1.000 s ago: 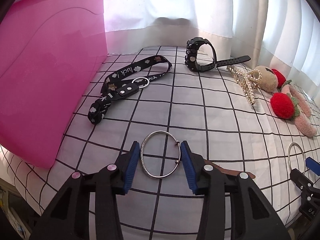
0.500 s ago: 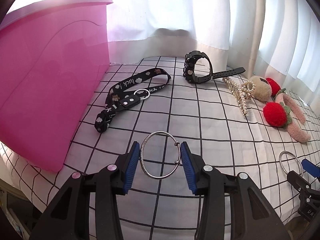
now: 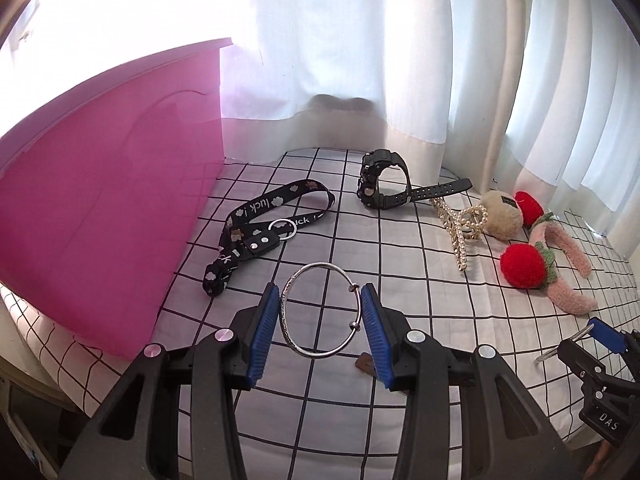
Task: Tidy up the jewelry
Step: 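Lift the silver bangle with the left tool and carry it over the pink tub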
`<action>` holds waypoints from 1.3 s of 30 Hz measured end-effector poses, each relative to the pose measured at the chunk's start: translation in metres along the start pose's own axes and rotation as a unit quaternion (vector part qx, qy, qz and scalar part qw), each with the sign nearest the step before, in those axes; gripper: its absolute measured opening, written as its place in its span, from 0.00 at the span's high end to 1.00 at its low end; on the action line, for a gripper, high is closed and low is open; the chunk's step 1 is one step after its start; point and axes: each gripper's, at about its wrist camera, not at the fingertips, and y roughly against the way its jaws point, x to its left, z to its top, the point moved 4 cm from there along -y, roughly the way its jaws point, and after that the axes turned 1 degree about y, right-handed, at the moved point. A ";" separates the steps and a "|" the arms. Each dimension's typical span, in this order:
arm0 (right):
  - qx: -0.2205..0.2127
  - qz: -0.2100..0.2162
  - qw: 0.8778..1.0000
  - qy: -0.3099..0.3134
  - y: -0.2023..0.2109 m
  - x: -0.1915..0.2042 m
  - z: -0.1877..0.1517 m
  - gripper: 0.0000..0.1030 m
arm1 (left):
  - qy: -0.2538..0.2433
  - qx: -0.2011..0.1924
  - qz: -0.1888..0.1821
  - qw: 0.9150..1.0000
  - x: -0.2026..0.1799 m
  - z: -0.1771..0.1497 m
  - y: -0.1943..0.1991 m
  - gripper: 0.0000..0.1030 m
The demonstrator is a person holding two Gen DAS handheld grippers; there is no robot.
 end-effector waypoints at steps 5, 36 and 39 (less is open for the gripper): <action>0.004 0.003 1.000 0.008 -0.002 -0.002 0.004 0.38 | 0.007 -0.002 0.003 1.000 -0.001 0.005 0.008 0.60; -0.089 0.120 0.983 0.107 0.052 0.041 0.137 0.38 | 0.095 -0.082 0.084 0.989 0.020 0.085 0.121 0.60; -0.103 0.138 0.977 0.124 0.062 0.060 0.160 0.38 | 0.105 -0.091 0.098 0.985 0.031 0.098 0.137 0.60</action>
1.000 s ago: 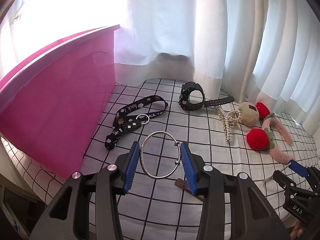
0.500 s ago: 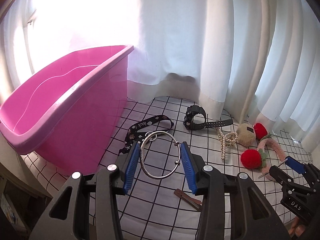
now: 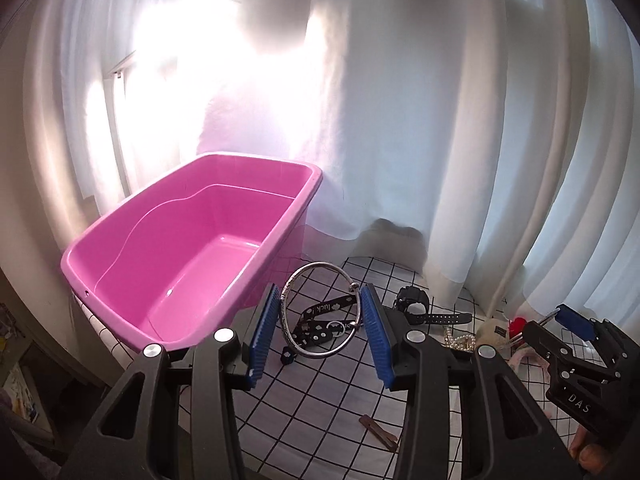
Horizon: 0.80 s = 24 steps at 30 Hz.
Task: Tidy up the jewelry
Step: 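Lift the silver bangle with the left tool and carry it over the pink tub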
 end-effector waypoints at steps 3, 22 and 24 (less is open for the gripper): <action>-0.015 0.019 1.000 0.011 -0.001 0.017 0.031 0.38 | 0.007 -0.007 0.012 1.000 0.017 0.018 0.006 0.60; -0.044 0.146 0.986 0.061 -0.088 0.196 0.193 0.38 | 0.051 -0.013 0.053 0.997 0.172 0.113 -0.057 0.60; -0.023 0.163 0.984 0.066 -0.108 0.211 0.199 0.38 | 0.064 -0.002 0.052 0.997 0.180 0.113 -0.068 0.60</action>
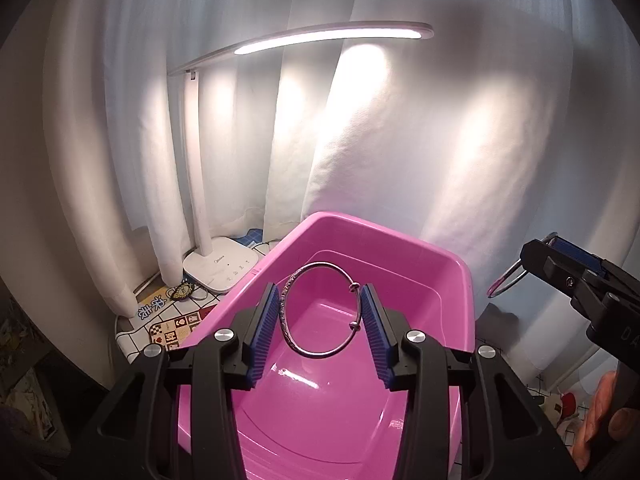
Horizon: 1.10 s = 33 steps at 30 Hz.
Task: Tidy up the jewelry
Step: 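Lift the silver bangle with the left tool and carry it over the pink tub, then open the left tool to drop the bangle into the pink tub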
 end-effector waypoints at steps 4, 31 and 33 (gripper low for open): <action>0.047 0.027 0.998 0.004 -0.047 0.007 -0.003 0.38 | 0.023 0.031 0.012 0.999 0.013 -0.004 -0.027 0.60; 0.380 0.010 0.924 -0.045 -0.231 -0.028 -0.051 0.38 | 0.070 0.324 0.067 0.941 0.033 -0.042 -0.160 0.60; 0.397 0.005 0.916 -0.046 -0.236 -0.029 -0.054 0.38 | 0.072 0.337 0.069 0.936 0.034 -0.044 -0.165 0.60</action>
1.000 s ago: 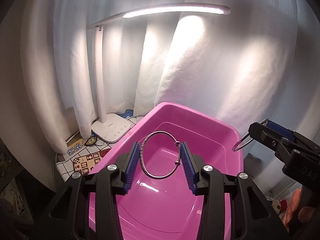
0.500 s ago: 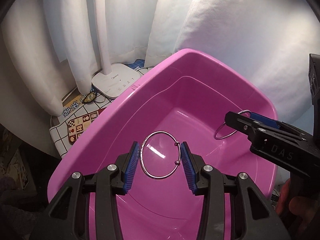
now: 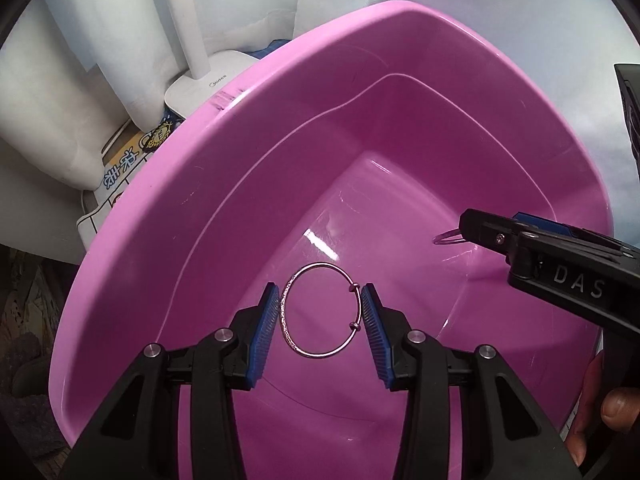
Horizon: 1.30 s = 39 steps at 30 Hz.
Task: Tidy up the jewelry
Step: 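Open the left tool to drop the bangle into the pink tub, then withdraw the left tool from the tub back over the table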
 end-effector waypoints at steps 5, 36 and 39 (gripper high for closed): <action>0.017 -0.011 1.000 0.010 -0.006 0.007 0.003 0.38 | 0.013 0.018 0.012 1.000 0.003 0.004 -0.008 0.60; 0.013 -0.018 1.000 0.006 0.002 0.000 0.000 0.38 | 0.020 0.024 0.029 0.999 0.002 -0.001 -0.016 0.31; 0.011 -0.019 1.000 0.005 0.002 0.000 0.000 0.38 | 0.021 0.023 0.030 0.999 0.002 -0.001 -0.016 0.31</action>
